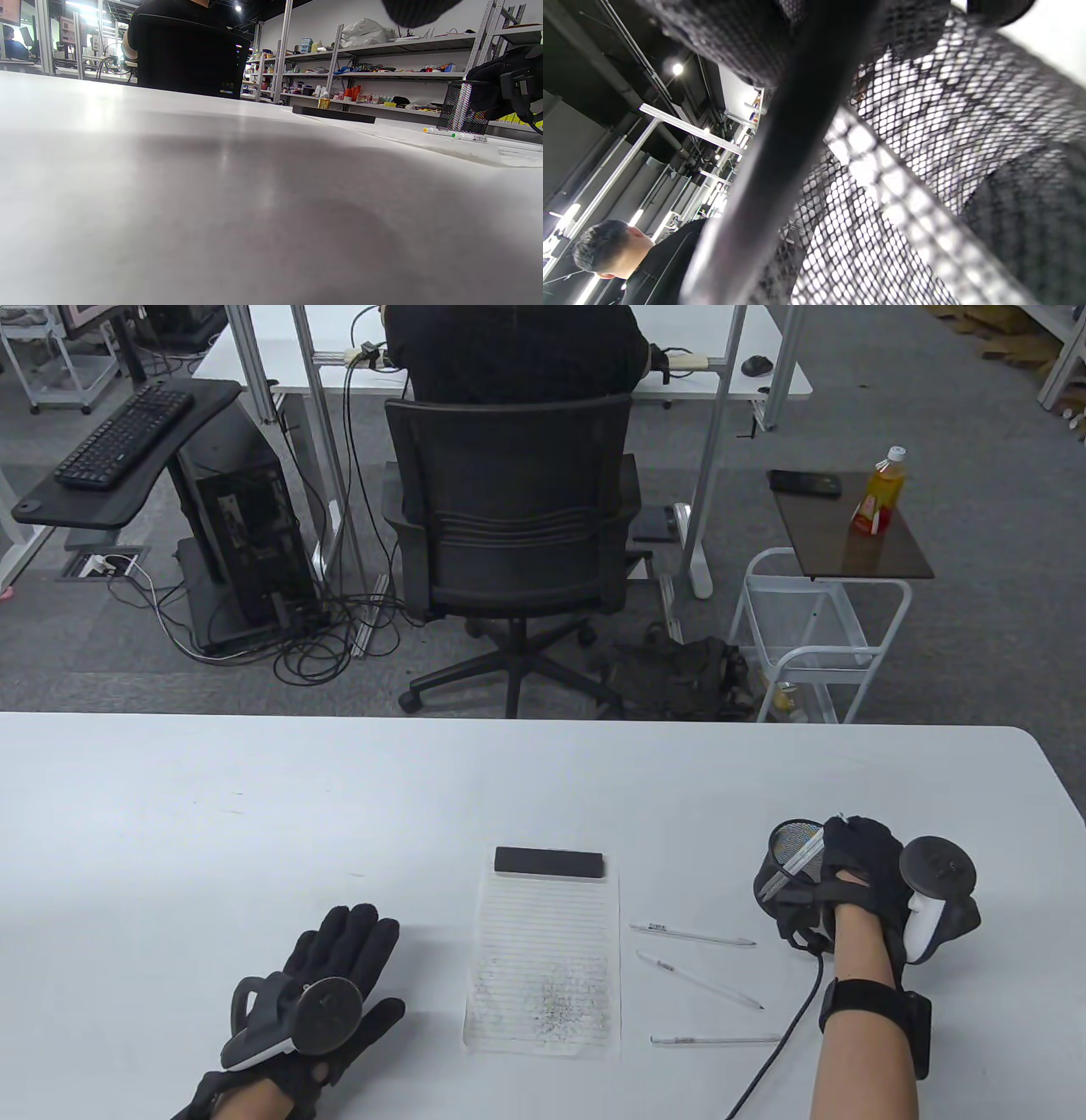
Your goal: Press to extend mechanical pencil leads
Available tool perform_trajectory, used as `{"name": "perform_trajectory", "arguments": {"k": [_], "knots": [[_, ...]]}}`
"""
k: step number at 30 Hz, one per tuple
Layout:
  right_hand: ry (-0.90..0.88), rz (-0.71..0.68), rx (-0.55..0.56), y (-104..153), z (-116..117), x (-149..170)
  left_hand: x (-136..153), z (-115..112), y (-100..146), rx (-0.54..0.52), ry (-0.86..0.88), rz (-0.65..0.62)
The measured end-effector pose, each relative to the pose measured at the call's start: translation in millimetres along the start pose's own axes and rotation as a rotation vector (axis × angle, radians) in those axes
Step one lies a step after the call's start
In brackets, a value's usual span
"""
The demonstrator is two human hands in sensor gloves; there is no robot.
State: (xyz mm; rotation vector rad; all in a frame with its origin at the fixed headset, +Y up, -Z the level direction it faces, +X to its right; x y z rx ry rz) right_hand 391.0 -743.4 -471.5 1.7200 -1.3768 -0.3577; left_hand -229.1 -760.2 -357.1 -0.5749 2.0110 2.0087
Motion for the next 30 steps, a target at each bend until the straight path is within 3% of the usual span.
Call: {"name": "perform_trajectory", "arguments": {"k": [8, 13, 22, 25, 30], "knots": [[-0.034, -0.016, 0.003, 1, -5, -2, 0, 0, 0, -0.002, -0.001, -0.001], [-0.077, -0.054, 0.033, 6, -21, -11, -2, 0, -1, -0.006, -0.001, -0.009], [-0.372, -0.304, 0.073, 37, -63, -66, -5, 0, -1, -0.011, -0.004, -0.026], [-0.458, -0.383, 0.040, 53, -62, -86, -10, 3, 0, -0.023, -0.006, -0.036], [-0.618, -0.431, -0.121, 89, -36, -112, -19, 6, 0, -0.035, -0.015, -0.057]]}}
Point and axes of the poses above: the tracker on the back of each hand, its own x axis roughly to the little-finger side, its own y axis roughly from the fingertips to the wrist, z = x × y, the point moved 5 cm from there along -y, roughly from the wrist to the fingertips, and after that the axes turned 2 degrees about -z, right-handed, at the moved point
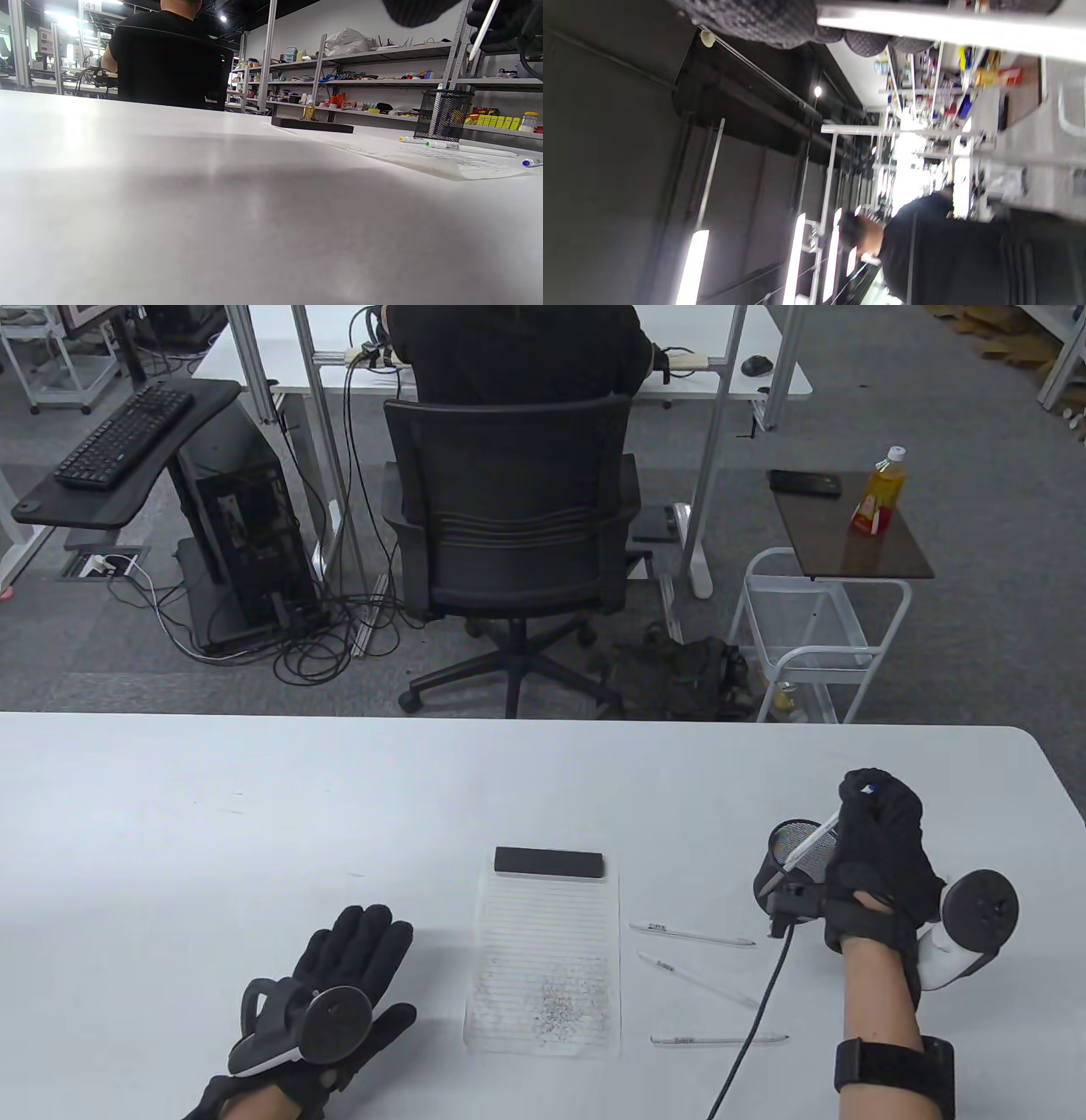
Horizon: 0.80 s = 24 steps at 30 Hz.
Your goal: Press to extend mechanical pencil leads
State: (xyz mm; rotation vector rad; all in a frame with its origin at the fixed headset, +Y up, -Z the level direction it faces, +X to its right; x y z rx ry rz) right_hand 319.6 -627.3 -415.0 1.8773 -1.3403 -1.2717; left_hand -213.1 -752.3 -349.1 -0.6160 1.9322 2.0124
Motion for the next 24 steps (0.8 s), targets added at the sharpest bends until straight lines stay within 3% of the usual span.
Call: {"name": "perform_trajectory", "arguments": {"k": [7, 9, 14, 24], "knots": [[-0.535, 0.213, -0.229, 62, 86, 37, -3, -1, 0, -0.003, 0.005, -0.007], [-0.584, 0.280, -0.348, 82, 111, 58, -3, -1, 0, -0.002, 0.004, -0.008], [-0.627, 0.330, -0.517, 106, 146, 85, -2, 0, 0, -0.003, 0.008, -0.006], [-0.694, 0.311, -0.436, 119, 153, 109, -2, -1, 0, 0.000, 0.011, -0.006]]}}
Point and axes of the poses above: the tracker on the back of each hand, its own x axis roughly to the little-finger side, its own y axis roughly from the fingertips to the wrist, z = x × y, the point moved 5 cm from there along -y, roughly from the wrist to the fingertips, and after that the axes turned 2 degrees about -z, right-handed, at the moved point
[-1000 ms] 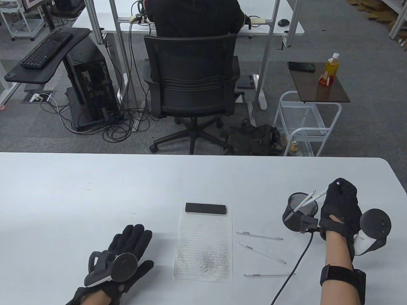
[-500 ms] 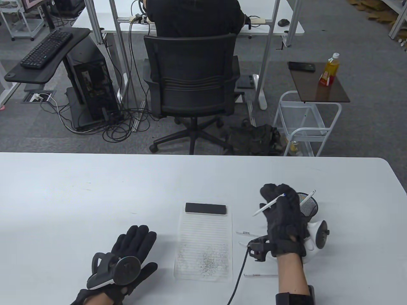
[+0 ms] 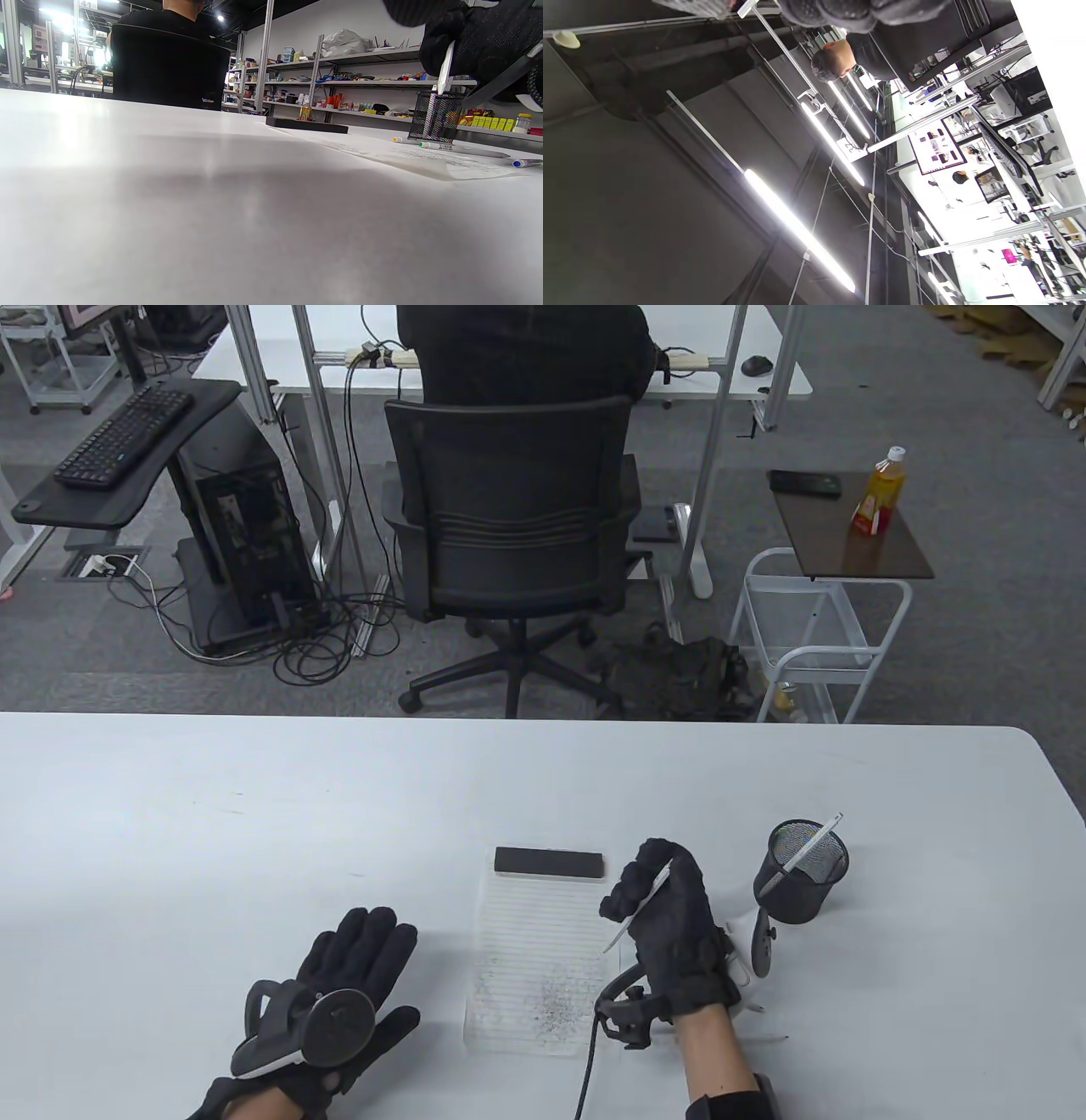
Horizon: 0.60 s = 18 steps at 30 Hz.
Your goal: Press to extend mechanical pencil leads
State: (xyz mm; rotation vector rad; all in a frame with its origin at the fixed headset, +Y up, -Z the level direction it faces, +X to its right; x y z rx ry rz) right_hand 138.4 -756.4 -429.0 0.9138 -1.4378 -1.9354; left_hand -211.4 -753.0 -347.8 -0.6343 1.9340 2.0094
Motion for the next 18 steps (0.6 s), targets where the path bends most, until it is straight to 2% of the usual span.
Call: {"name": "perform_trajectory", "arguments": {"k": [3, 7, 16, 18], "knots": [[-0.034, -0.022, 0.032, 1.9, -5.4, 2.2, -0.2, -0.5, -0.1, 0.003, 0.000, -0.002], [-0.061, -0.001, -0.004, 2.3, -3.8, 7.0, 0.0, -0.3, -0.2, 0.003, -0.002, -0.001], [-0.088, -0.036, 0.032, 4.2, -4.0, 4.6, -0.5, 0.1, -0.3, -0.001, -0.006, -0.003], [-0.089, -0.032, 0.012, 3.5, -1.9, 4.1, -0.6, 0.2, -0.4, 0.000, -0.009, -0.003]]}}
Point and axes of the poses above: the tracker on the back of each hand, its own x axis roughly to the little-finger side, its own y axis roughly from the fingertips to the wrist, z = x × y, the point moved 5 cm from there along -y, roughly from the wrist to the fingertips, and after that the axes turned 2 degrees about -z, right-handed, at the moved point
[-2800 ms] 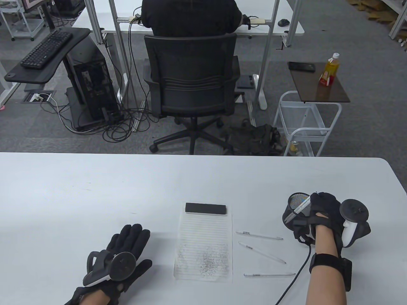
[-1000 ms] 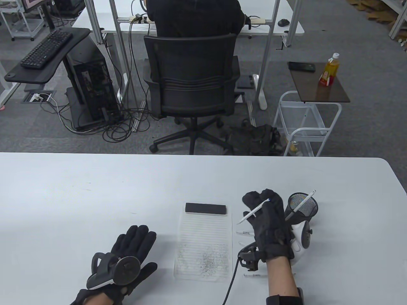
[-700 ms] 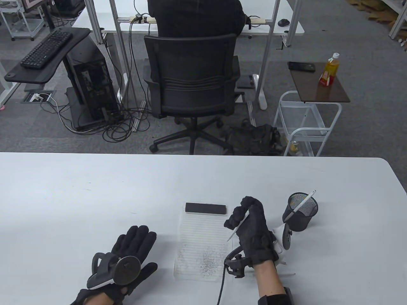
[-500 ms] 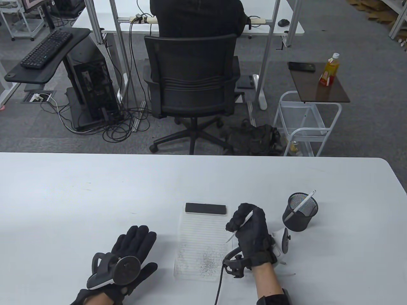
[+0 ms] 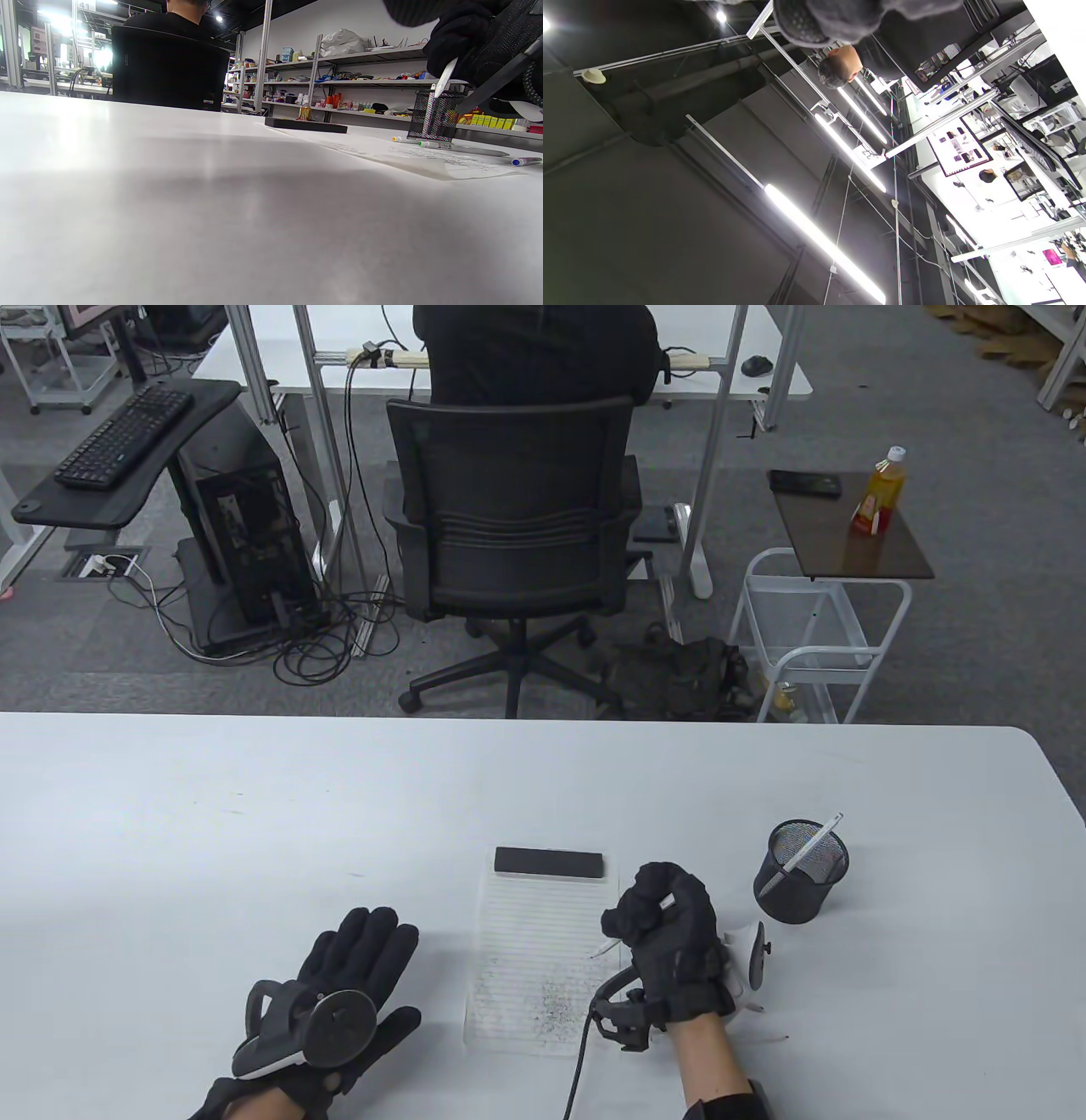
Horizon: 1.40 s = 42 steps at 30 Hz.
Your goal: Press to extend mechanical pencil leads
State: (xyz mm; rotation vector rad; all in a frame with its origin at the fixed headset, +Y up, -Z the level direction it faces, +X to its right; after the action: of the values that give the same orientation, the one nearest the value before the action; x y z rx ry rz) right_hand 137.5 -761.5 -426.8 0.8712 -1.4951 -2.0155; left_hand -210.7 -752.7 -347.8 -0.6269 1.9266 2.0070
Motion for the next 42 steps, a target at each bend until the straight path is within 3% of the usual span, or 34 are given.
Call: {"name": "perform_trajectory", "arguments": {"k": [42], "knots": [[0.079, -0.040, -0.004, 1, -8, 1, 0, 0, 0, -0.003, -0.001, 0.001]]}}
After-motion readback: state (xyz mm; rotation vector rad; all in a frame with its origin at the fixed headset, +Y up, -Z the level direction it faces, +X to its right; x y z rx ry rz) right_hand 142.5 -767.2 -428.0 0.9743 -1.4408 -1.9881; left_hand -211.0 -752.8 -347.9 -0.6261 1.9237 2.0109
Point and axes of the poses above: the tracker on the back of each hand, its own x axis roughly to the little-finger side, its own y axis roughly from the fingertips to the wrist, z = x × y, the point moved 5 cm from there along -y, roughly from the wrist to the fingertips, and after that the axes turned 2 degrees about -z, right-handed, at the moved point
